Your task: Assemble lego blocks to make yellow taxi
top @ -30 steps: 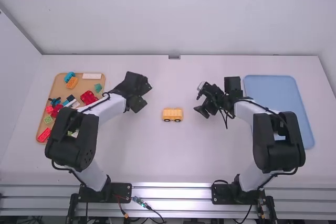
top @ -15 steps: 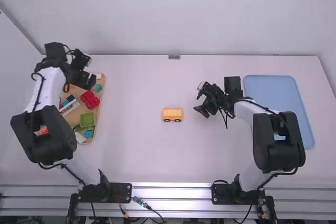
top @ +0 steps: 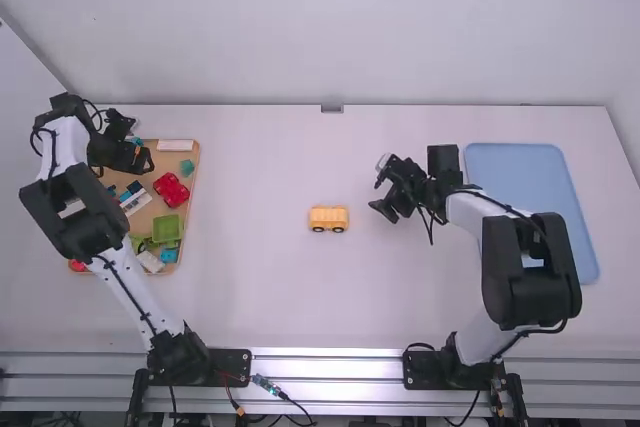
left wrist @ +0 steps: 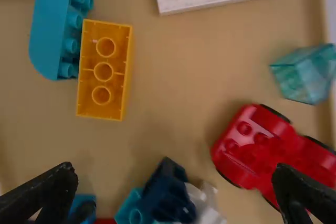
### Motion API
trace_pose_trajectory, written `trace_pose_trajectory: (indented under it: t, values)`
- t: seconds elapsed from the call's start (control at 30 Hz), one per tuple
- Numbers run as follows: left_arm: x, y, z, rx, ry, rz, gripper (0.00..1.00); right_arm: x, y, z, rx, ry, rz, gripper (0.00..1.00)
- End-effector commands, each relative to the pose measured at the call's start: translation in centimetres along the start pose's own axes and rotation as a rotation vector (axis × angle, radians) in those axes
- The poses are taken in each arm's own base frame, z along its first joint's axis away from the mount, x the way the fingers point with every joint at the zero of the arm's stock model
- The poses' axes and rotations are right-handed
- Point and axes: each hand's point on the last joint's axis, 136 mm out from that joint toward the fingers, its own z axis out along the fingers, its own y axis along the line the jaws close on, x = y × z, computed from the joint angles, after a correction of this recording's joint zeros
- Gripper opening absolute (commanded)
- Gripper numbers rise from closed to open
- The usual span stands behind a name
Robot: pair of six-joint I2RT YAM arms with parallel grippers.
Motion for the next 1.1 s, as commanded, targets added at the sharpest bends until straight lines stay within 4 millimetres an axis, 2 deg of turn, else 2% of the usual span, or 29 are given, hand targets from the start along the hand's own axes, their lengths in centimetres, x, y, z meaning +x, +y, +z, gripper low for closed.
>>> trace_pose_trajectory:
  t: [0.0, 0.13, 0.23, 0.43, 0.6, 0.73, 0.83, 1.07]
  values:
    - [-0.9, 0.7, 0.5, -0.018, -0.007, 0.041, 0.99, -1.0, -0.3, -0.7, 0.017, -0.019, -0.015, 0.99]
    - [-1.2, 0.9, 0.7, -0.020, -0.018, 0.117, 0.99, -1.0, -0.3, -0.7, 0.017, -0.020, -0.015, 0.99]
    - [-1.7, 1.9, 0.7, -0.047, -0.054, 0.117, 0.99, -1.0, -0.3, -0.7, 0.018, -0.020, -0.016, 0.99]
    - [-1.5, 2.0, 0.7, -0.005, -0.105, 0.111, 0.99, -1.0, -0.3, -0.7, 0.017, -0.020, -0.019, 0.99]
    - [-1.2, 4.4, 1.1, -0.115, -0.082, -0.004, 0.99, -1.0, -0.3, -0.7, 0.018, -0.020, -0.018, 0.99]
    - [-1.3, 3.2, 1.3, -0.055, -0.102, 0.028, 0.99, -1.1, -0.4, -0.7, 0.021, -0.024, -0.020, 0.99]
    - [-2.0, 2.4, 1.3, -0.009, -0.138, -0.058, 0.99, -1.3, -0.6, -0.7, 0.031, -0.034, -0.027, 0.99]
    - [-3.0, 3.4, 0.8, -0.043, -0.180, -0.068, 0.99, -1.4, -0.7, -0.8, 0.033, -0.035, -0.029, 0.99]
